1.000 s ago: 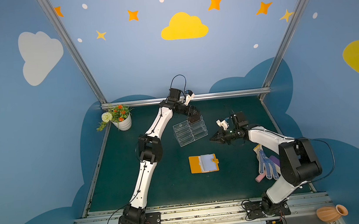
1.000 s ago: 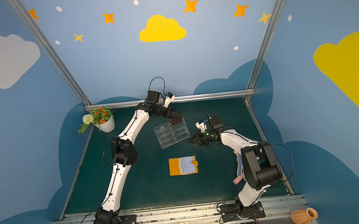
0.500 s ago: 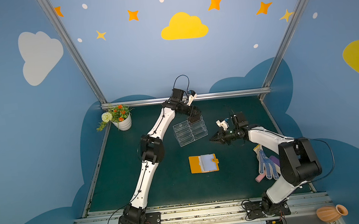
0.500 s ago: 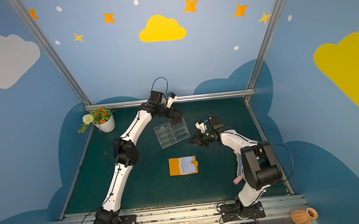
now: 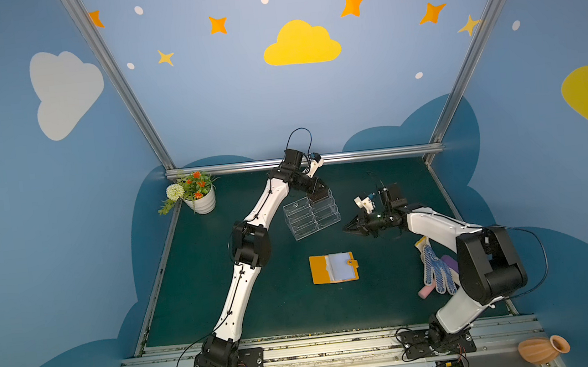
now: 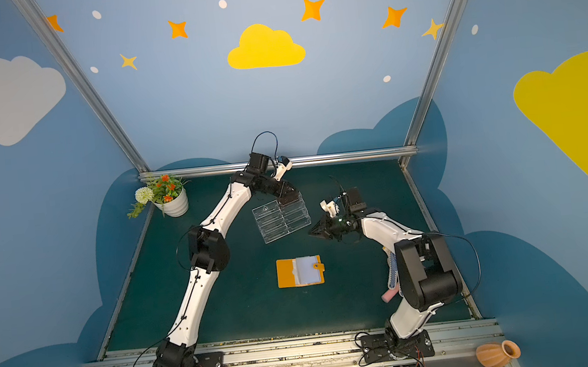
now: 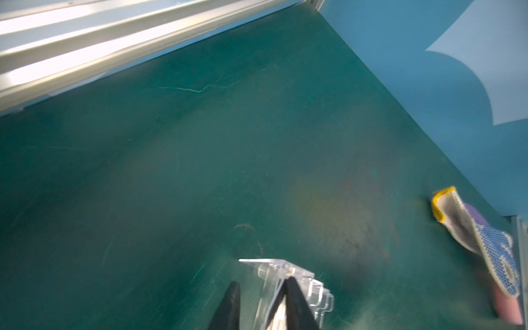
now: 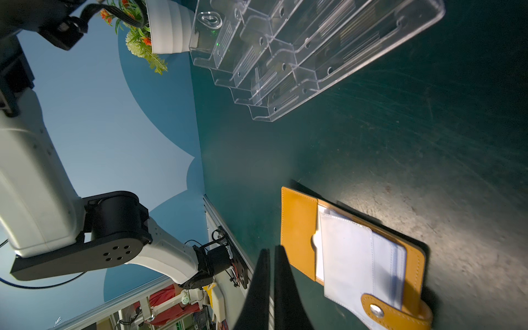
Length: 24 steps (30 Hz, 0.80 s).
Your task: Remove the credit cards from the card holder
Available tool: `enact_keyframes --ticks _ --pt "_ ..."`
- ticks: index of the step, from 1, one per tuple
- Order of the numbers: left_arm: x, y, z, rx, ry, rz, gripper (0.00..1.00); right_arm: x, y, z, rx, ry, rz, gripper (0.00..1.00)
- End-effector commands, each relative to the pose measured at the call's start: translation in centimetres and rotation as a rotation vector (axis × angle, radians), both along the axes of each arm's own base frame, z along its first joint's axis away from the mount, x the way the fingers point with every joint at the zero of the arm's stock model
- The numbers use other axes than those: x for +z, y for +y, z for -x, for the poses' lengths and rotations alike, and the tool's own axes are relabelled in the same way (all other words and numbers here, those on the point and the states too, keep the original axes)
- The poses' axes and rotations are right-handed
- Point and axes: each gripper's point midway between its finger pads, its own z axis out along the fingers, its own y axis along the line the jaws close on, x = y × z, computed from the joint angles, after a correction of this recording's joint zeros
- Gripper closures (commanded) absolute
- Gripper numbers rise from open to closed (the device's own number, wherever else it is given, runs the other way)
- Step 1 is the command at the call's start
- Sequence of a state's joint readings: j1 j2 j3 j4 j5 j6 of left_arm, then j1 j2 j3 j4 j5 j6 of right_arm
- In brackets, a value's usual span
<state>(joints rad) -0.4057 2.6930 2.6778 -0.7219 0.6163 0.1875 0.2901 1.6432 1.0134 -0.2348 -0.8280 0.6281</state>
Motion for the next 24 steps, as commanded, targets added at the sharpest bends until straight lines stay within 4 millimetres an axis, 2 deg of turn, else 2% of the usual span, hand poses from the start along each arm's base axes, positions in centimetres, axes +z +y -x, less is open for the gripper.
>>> enact_keyframes --ticks 1,9,15,24 --pt "2.3 0.6 -0.1 -0.002 -0.028 0.018 0.84 -0.5 -0.2 0.3 0.001 0.007 0.002 1.0" --pt "4.4 0.9 0.2 -0.011 -0.042 0.05 0.86 -0.6 0.0 0.0 -0.001 0.007 -0.008 1.0" --pt "5.5 1.0 0.4 -0.017 -0.046 0.072 0.83 -0.6 -0.1 0.1 -0.003 0.01 -0.008 1.0" --pt "5.0 1.1 0.8 -0.028 -0.023 0.074 0.88 -0.8 0.0 0.1 -0.003 0.014 -0.013 1.0"
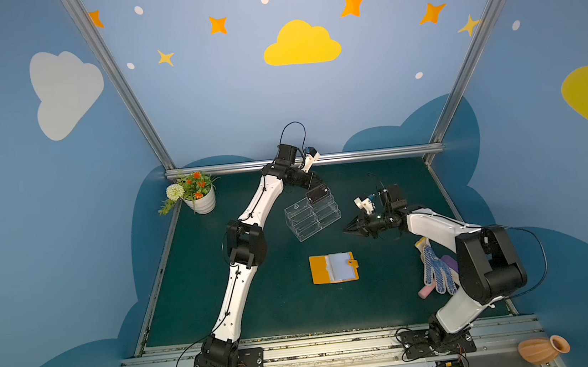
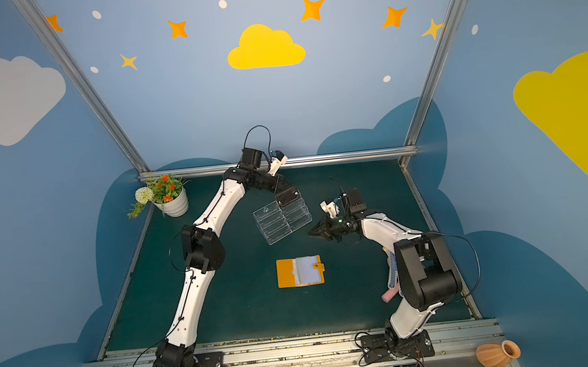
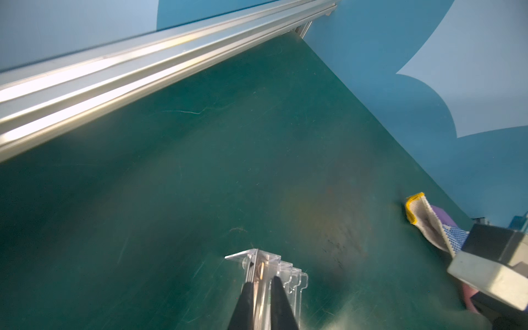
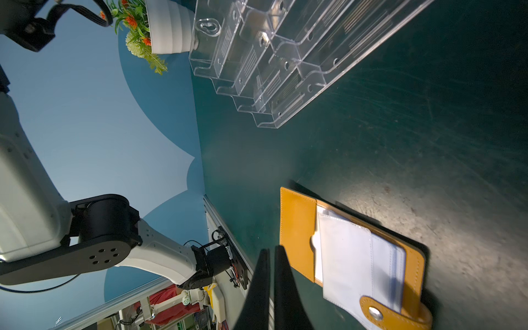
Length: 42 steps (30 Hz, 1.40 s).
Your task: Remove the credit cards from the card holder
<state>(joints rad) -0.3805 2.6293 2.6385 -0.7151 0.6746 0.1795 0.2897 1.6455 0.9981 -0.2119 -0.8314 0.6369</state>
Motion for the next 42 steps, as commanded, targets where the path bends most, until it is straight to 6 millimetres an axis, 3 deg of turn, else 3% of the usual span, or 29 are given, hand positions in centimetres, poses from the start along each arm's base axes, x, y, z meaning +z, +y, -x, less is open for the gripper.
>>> enact_keyframes --ticks 1,5,13,17,22,24,31,36,42 --pt "1.9 0.1 0.6 -0.019 -0.015 0.019 0.86 -0.4 0.0 0.0 0.0 0.009 -0.007 1.0" --pt "1.6 0.3 0.5 -0.009 -0.011 0.006 0.81 -0.3 0.1 -0.1 0.001 0.011 -0.012 1.0" --pt "1.8 0.6 0.8 0.007 0.003 -0.009 0.8 0.3 0.2 -0.7 -0.004 -0.005 -0.015 1.0" --pt "4.7 2.3 -0.4 0.106 0.033 0.068 0.72 1.0 0.0 -2.0 -0.014 -0.041 0.006 1.0" --pt "9.4 3.3 0.5 0.141 -0.01 0.156 0.59 2.3 -0.2 -5.5 -0.032 -0.085 -0.004 1.0" --pt "9.9 4.2 0.8 0.162 -0.009 0.177 0.55 2.8 -0.2 -7.1 -0.028 -0.118 0.002 0.99" --pt "8.2 9.9 1.0 0.352 0.097 0.246 0.54 3.9 -0.6 -13.7 -0.04 -0.189 0.013 0.9" --pt "6.9 14.0 2.4 0.516 0.13 0.323 0.54 3.5 0.3 -17.3 -0.036 -0.197 -0.011 0.91" --pt "4.9 16.3 5.2 0.616 0.151 0.326 0.55 2.1 1.2 -20.6 -0.05 -0.187 -0.023 0.92"
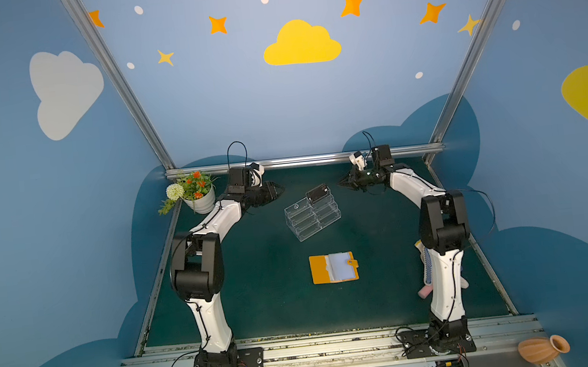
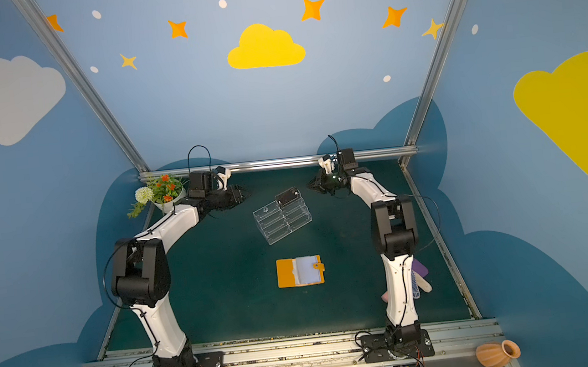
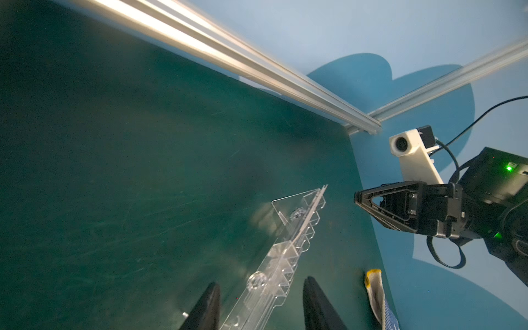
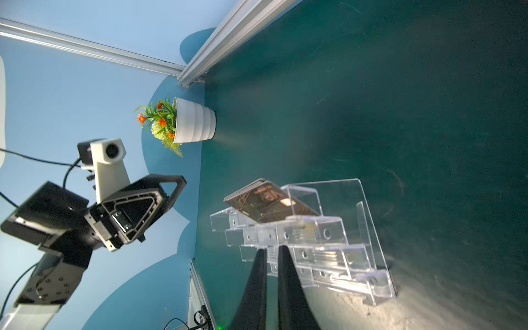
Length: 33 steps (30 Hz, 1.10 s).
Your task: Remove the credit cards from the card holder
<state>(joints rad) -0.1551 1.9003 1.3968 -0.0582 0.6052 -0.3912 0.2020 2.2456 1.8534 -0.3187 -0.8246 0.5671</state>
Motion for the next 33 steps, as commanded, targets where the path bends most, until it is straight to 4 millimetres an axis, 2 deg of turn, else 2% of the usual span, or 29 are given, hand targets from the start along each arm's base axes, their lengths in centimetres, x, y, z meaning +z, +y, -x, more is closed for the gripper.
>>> enact_keyframes --ticks 1,7,13,19,25,29,33 --pt "3.3 0.4 -0.1 0.07 -0.101 0.031 0.57 -0.3 0.7 -1.0 0.007 0.014 -0.006 0.92" --pt "1.2 1.2 2.2 0.113 -0.063 0.05 0.58 -0.8 3.2 -2.1 0.038 0.01 -0.035 0.94" --pt "-1.6 1.5 3.1 0.137 0.003 0.034 0.63 -0.7 5.1 -1.6 0.067 0.003 -0.038 0.95" --pt "-2.4 1.5 3.2 0.142 0.016 0.044 0.64 -1.0 5.9 -0.6 0.084 0.016 -0.039 0.96" --pt "-2.1 1.7 3.2 0.152 0.009 0.038 0.64 -0.4 4.6 -0.8 0.032 0.012 -0.049 0.96" --pt "-1.2 2.3 3.3 0.18 -0.008 0.023 0.63 1.5 2.8 -1.2 -0.017 -0.024 -0.056 0.94" --pt "0.6 3.1 3.7 0.225 -0.04 0.022 0.58 4.5 0.7 -0.9 -0.053 -0.091 -0.068 0.89"
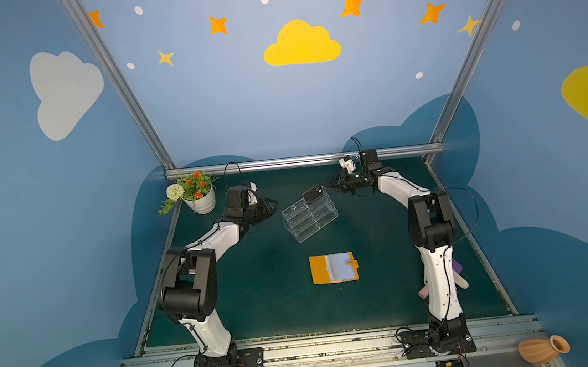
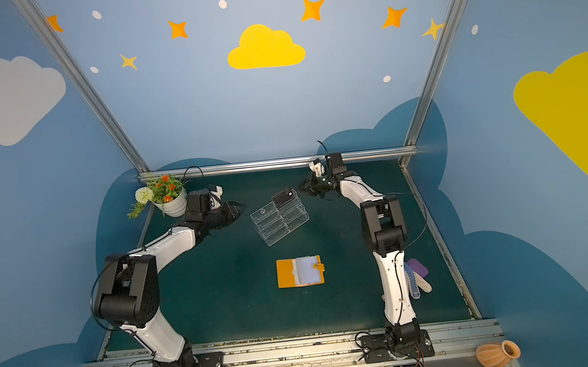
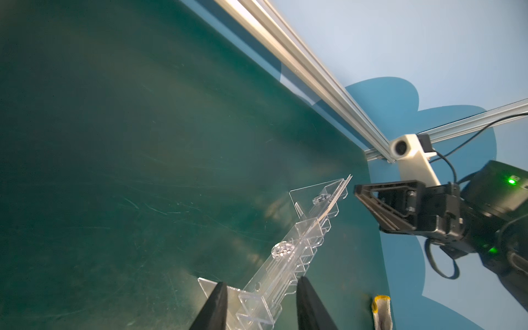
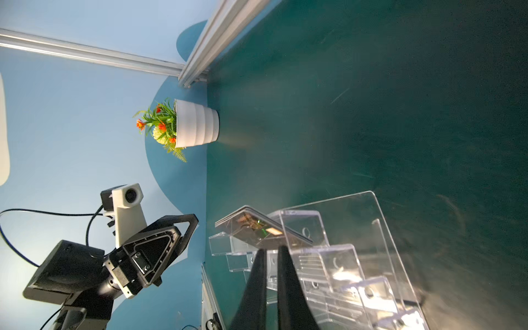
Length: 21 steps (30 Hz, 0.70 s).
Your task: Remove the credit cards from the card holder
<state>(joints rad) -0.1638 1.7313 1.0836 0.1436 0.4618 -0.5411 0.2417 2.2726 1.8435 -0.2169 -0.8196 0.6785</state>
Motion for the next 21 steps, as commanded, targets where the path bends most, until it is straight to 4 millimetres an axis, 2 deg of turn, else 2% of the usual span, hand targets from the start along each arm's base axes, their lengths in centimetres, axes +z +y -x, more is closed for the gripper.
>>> enact_keyframes --ticks 1,5,7,10,12,14,18,21 --pt "3.1 1.1 0.3 0.059 -0.063 -0.006 0.58 5.5 -2.3 -0.4 -0.052 -0.13 -0.022 0.86" --pt "6.0 2.6 1.7 0.122 -0.125 -0.017 0.48 7.0 -6.8 1.1 -0.131 -0.185 0.023 0.7" --pt "7.4 4.0 2.9 0.177 -0.159 -0.032 0.39 7.4 -9.8 2.4 -0.187 -0.213 0.066 0.57" --pt "9.0 7.2 5.2 0.32 -0.202 -0.098 0.23 7.1 -14.8 5.1 -0.294 -0.25 0.146 0.3" --pt "9.0 9.8 7.1 0.432 -0.234 -0.171 0.09 6.7 -18.7 7.4 -0.392 -0.277 0.237 0.16" --pt "8.9 12.7 8.7 0.553 -0.263 -0.248 0.0 5.9 -21.9 9.5 -0.478 -0.298 0.316 0.11" --pt "6.8 18.3 10.8 0.755 -0.256 -0.357 0.0 3.3 -28.2 13.3 -0.657 -0.309 0.525 0.08" --pt "5.0 21.4 11.5 0.851 -0.248 -0.467 0.0 1.3 -30.7 15.2 -0.716 -0.381 0.688 0.05"
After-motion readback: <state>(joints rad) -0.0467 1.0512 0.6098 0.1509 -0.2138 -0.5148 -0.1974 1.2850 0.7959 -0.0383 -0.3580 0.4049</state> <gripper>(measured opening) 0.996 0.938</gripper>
